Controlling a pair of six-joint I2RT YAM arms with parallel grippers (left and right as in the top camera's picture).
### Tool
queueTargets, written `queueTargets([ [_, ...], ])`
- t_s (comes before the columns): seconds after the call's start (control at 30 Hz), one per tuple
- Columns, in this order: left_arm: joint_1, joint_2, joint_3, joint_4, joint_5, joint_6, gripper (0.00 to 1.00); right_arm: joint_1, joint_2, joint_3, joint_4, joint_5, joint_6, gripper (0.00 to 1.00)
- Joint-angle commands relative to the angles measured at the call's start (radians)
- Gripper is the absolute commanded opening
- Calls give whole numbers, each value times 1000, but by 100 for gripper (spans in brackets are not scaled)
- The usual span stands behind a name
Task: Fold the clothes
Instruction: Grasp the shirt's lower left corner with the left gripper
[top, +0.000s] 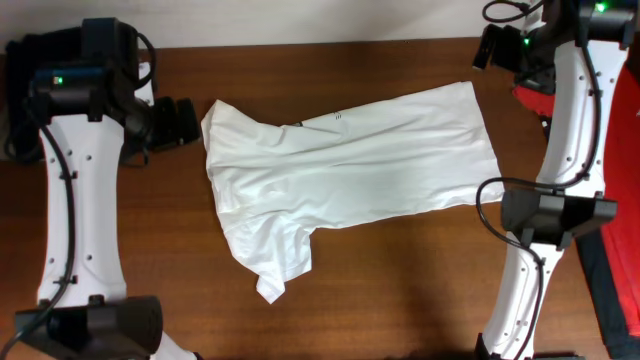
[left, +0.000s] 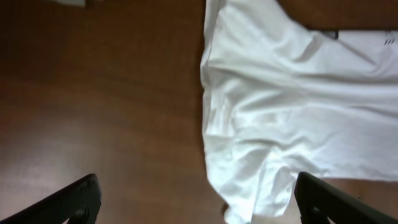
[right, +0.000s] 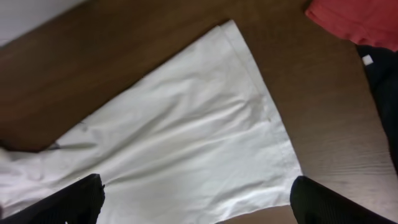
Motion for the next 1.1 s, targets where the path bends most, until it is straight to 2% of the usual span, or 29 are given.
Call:
queueTargets([
  [0.0, 3, -92, 9, -89, -8, -18, 99, 18, -171, -129, -6, -17, 4, 99],
  [0.07, 3, -127, 7, -142, 8, -18, 99, 17, -263, -280, -6, 72, 5, 99],
  [0.13, -28, -203, -45, -142, 64, -18, 99, 17, -382, -491, -6, 200, 41, 99],
  [0.2, -80, -275, -127, -116, 64, -21, 99, 16, -444, -603, -6, 292, 90, 99],
  [0.33, -224, -460, -468, 62, 101, -76, 99, 16, -496, -768, 40, 312, 95, 99],
  [0.43, -281, -503, -710, 161, 178, -121, 99, 16, -496, -866, 120, 312, 95, 99],
  [0.53, -311, -489, -930, 267, 205, -174, 95, 16, -496, -968, 183, 312, 95, 99],
  [0.63, -317, -461, -1054, 382, 240, -179, 90, 15, -496, -1037, 251, 312, 95, 99],
  [0.67, -317, -451, -1073, 399, 240, -181, 89, 15, -495, -1048, 264, 312, 95, 99],
  [0.73, -317, -423, -1108, 420, 240, -191, 82, 16, -492, -1073, 294, 311, 95, 99],
  [0.8, -317, -369, -1132, 439, 240, -191, 80, 16, -486, -1100, 323, 312, 95, 99],
  [1.07, -317, -161, -1165, 546, 241, -191, 80, 16, -467, -1126, 362, 312, 95, 99],
])
